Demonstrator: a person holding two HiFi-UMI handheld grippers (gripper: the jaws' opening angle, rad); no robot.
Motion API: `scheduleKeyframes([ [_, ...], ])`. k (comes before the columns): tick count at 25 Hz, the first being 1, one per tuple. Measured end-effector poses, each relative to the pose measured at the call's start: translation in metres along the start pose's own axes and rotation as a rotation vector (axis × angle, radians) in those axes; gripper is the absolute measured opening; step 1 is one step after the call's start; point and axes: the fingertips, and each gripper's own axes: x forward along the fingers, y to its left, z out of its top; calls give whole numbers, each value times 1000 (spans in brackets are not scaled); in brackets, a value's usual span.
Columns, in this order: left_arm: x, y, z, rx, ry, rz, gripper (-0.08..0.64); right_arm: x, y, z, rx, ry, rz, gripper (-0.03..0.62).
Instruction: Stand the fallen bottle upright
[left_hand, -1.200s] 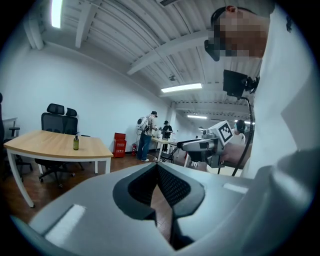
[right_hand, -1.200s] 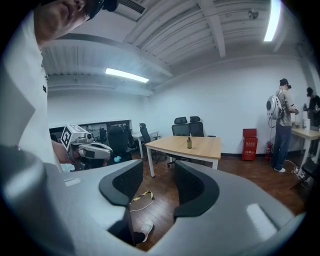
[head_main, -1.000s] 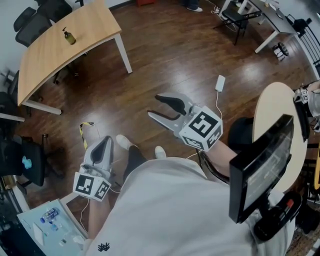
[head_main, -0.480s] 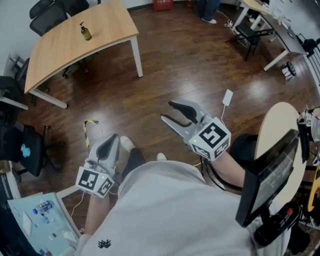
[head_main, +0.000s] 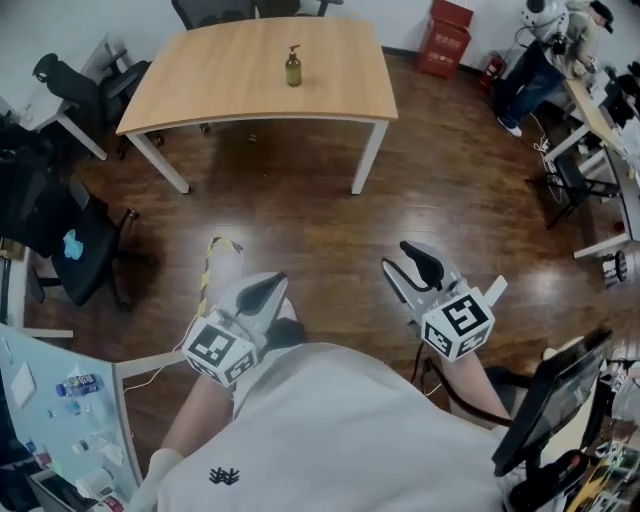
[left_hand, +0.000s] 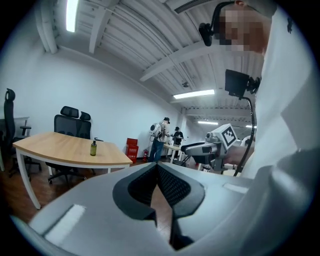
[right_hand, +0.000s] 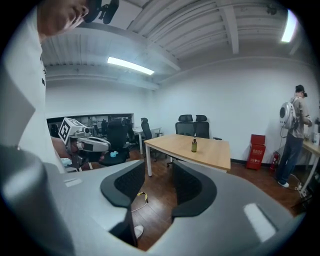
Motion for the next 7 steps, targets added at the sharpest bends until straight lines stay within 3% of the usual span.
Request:
scheduleKeyframes([
  [7,6,98,44,24,-18,5,-2,106,-14,63,-66,-10,9,170],
])
